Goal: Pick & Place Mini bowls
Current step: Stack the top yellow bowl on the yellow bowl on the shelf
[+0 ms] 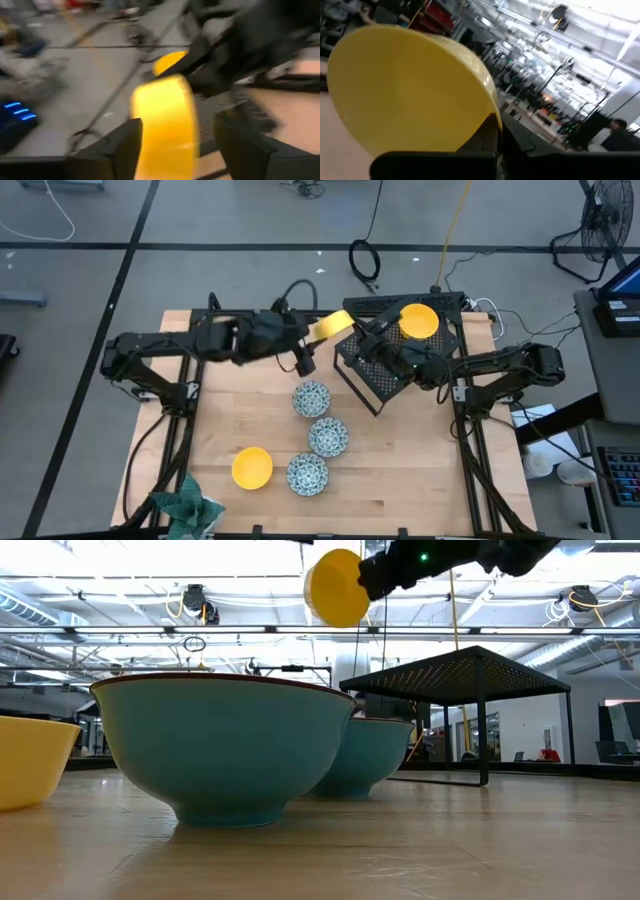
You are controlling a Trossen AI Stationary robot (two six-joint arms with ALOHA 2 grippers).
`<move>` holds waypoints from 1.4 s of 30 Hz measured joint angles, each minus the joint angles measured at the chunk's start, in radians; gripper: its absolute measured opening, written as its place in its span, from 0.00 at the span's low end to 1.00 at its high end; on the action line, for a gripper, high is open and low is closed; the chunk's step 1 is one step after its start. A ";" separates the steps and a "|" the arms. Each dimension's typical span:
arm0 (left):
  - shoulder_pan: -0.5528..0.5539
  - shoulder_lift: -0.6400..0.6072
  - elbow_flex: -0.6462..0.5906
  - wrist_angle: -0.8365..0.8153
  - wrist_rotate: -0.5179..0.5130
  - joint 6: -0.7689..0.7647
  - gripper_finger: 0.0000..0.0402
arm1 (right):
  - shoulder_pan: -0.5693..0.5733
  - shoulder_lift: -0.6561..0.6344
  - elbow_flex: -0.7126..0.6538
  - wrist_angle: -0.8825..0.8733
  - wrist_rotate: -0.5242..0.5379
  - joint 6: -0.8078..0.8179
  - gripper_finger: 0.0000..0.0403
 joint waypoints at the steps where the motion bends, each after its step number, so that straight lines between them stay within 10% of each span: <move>1: 0.000 -0.017 -0.001 -0.009 0.045 0.005 0.66 | 0.000 -0.007 0.000 -0.022 0.000 0.022 0.00; 10: 0.040 -0.243 -0.384 0.290 0.273 0.109 0.84 | -0.108 -0.117 0.145 -0.544 -0.201 0.330 0.00; 19: 0.138 -0.492 -0.745 0.611 0.294 0.198 0.90 | -0.369 0.003 0.765 -1.341 -0.476 0.507 0.00; 27: 0.174 -0.535 -0.825 0.651 0.305 0.132 0.88 | -0.592 0.145 1.047 -1.946 -0.610 0.677 0.00; 42: 0.171 -0.536 -0.824 0.692 0.297 -0.007 0.88 | -0.837 0.117 1.054 -2.288 -0.631 0.789 0.00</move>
